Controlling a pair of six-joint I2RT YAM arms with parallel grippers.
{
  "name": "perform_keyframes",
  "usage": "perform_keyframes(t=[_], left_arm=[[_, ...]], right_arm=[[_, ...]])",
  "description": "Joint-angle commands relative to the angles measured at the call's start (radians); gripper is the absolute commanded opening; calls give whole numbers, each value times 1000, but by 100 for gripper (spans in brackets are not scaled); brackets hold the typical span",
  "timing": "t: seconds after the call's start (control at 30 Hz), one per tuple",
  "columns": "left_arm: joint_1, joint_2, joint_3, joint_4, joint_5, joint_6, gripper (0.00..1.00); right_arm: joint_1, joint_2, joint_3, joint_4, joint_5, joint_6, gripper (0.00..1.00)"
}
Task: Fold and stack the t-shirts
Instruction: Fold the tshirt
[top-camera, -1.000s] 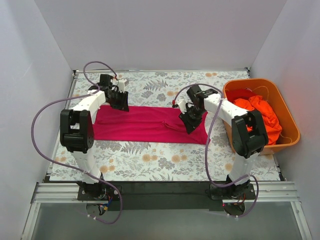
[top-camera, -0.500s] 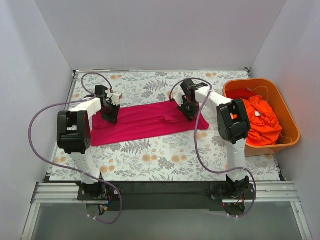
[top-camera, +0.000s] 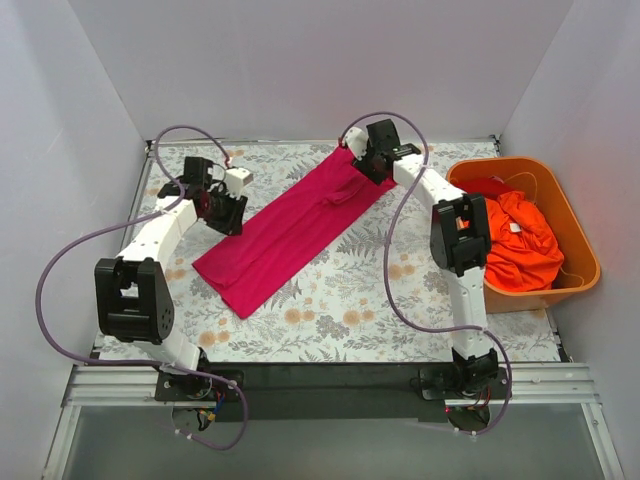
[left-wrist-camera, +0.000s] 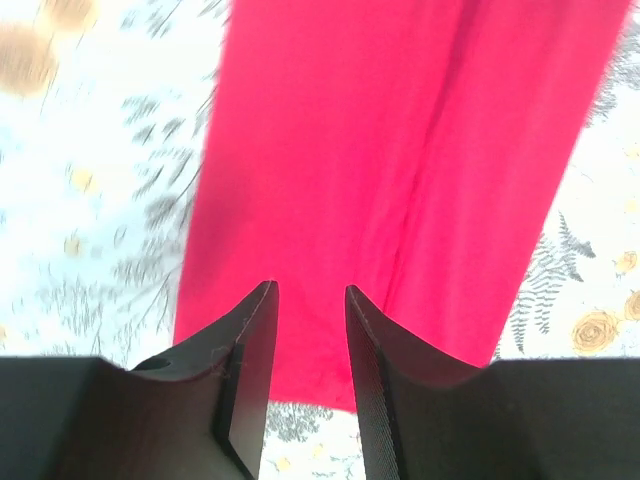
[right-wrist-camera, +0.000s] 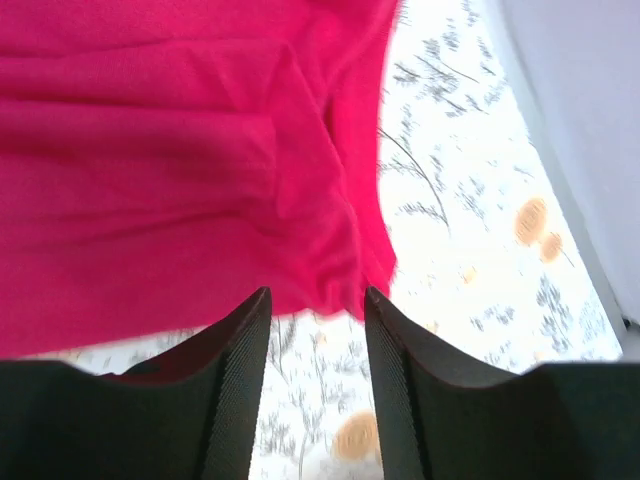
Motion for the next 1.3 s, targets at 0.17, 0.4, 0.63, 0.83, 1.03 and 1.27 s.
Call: perform_keyframes(t=[0.17,0.4,0.63,0.83,1.03,1.27], left_arm=[[-257,29,-65,35,-133,214,30],[-365,152,-81,40,-247,277,27],[-446,195,-179,20,-302,311,24],[-692,158,-245,-23,-162,181,23],[-904,230,-58,-43,76,-31,22],[-708,158,135,-15,340,-192,19]], right_arm=[[-13,-325,-173,-5,-106,156,52],[-47,-442,-274,-125,-252,244,51],[-72,-539,-372,-147,-268,246,51],[-121,-544,-386,-171,-280,253,51],[-141,-510,-343,-214,-300,235,49],[-141,-455,-305,-224,-358,250,44]])
